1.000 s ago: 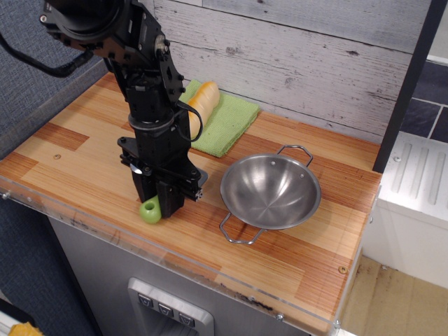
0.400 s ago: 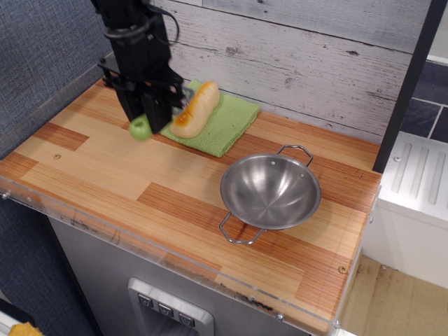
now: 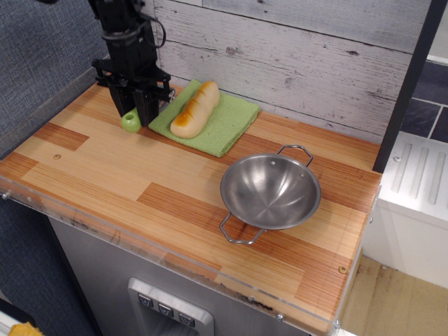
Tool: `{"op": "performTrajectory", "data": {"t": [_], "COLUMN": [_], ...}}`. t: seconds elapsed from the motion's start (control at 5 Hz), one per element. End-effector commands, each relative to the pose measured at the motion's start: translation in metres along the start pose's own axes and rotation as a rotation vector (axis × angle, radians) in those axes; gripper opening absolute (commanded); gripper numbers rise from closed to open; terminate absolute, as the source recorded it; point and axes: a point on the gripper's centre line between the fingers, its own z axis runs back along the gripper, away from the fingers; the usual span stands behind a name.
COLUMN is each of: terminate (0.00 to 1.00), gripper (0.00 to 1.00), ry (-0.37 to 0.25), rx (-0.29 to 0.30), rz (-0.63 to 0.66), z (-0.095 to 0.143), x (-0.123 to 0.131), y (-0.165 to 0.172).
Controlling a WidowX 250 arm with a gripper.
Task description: Place the spatula to the left of the cloth.
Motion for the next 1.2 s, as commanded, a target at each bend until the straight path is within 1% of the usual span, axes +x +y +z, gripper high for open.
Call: {"op": "performTrajectory", "data": {"t": [0.0,0.2,0.6,0.8,1.0], "terminate": [0.0,0.0,0.0,0.0,0.0], "gripper": [0.0,0.0,0.0,1.0,1.0], "ry": [-0.035,-0.044,-0.011,0.007,0.006], "rx": [0.043,0.055,0.08,0.074,0.075], "rz": [0.037,0.043,0.01,0.001,-0.018], "z": [0.009,0.014,0.008,0.005,0.009], "x": [0.015,0.017,0.016,0.014,0.013], "y": [0.031,0.04,0.044,0.04,0.036]}}
